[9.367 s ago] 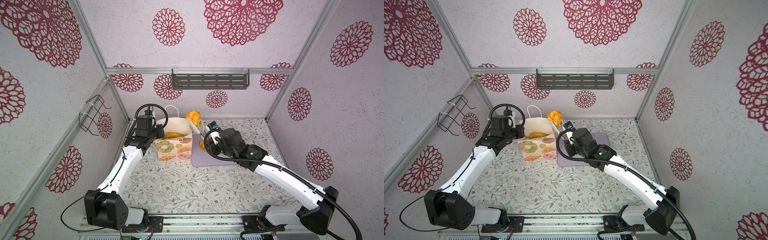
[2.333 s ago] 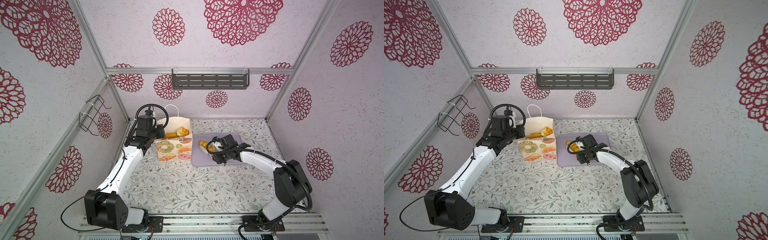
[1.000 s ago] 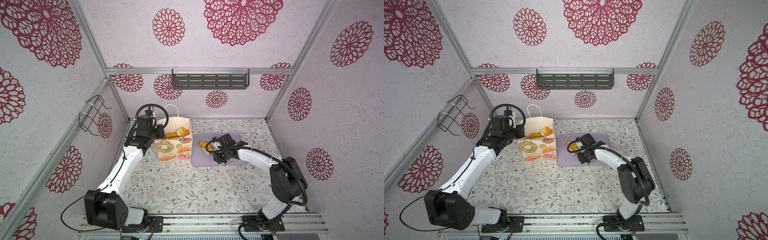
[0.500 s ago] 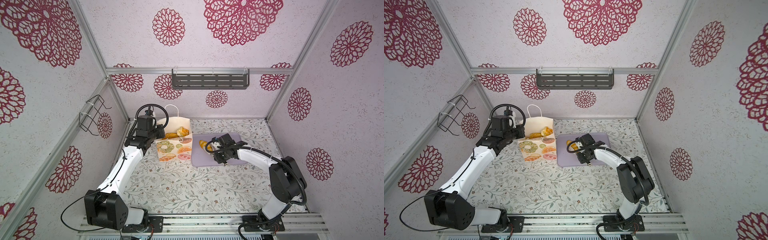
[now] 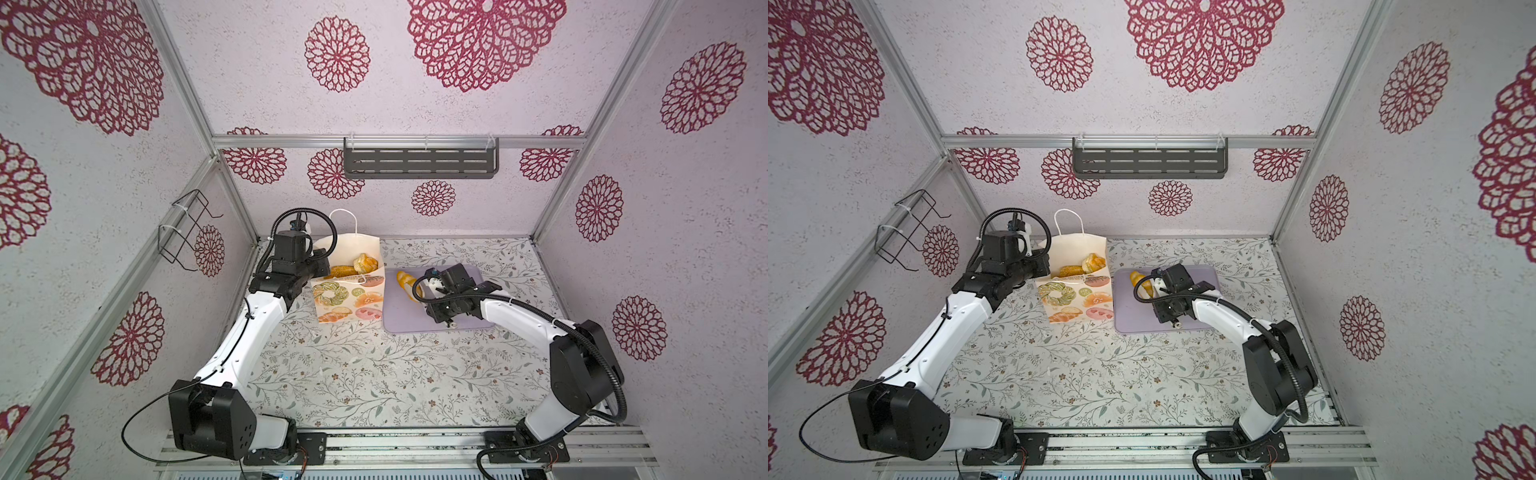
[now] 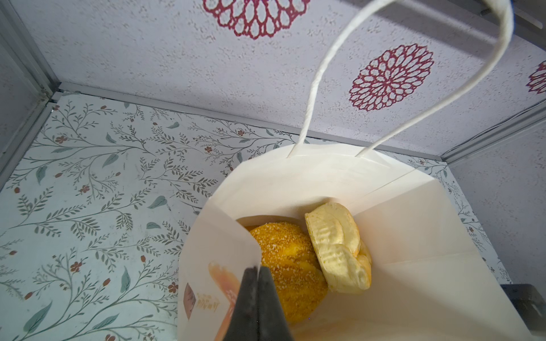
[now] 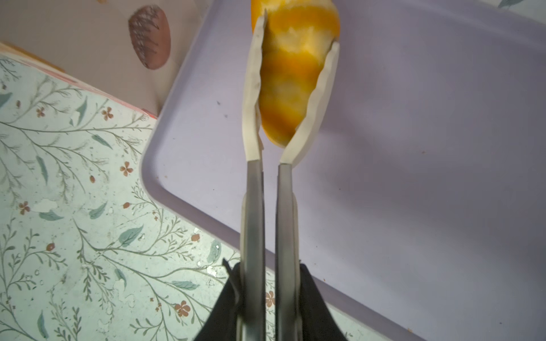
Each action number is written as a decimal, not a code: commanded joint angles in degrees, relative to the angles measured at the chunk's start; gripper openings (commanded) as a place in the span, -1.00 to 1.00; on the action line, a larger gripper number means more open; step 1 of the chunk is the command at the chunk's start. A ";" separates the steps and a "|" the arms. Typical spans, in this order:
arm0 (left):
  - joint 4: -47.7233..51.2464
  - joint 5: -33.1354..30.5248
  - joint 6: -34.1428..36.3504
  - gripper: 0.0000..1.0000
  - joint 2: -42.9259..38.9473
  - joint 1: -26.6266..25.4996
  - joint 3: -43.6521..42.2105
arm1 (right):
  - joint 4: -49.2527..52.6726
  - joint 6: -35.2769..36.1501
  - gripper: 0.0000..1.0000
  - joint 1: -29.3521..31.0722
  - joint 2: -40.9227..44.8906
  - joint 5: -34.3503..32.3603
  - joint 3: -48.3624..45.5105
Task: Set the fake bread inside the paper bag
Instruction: 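Lift the striped roll in the tongs up off the tray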
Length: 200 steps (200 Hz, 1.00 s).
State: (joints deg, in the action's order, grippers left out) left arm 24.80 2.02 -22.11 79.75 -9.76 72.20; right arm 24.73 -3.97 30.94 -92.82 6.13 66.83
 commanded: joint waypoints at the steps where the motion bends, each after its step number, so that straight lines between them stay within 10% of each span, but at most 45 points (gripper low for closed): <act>1: -0.03 0.83 0.49 -1.00 0.36 -0.88 1.16 | -2.69 -1.44 -0.58 0.09 3.24 0.71 0.31; 200: -0.08 0.80 0.49 -1.00 -0.07 -0.87 1.05 | -7.49 -5.43 -0.74 0.10 14.33 1.19 1.02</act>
State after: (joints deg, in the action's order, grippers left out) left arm 24.80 2.04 -22.11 79.75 -9.76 72.20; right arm 21.02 -8.16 30.96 -82.56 6.35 66.72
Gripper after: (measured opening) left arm 0.045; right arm 0.273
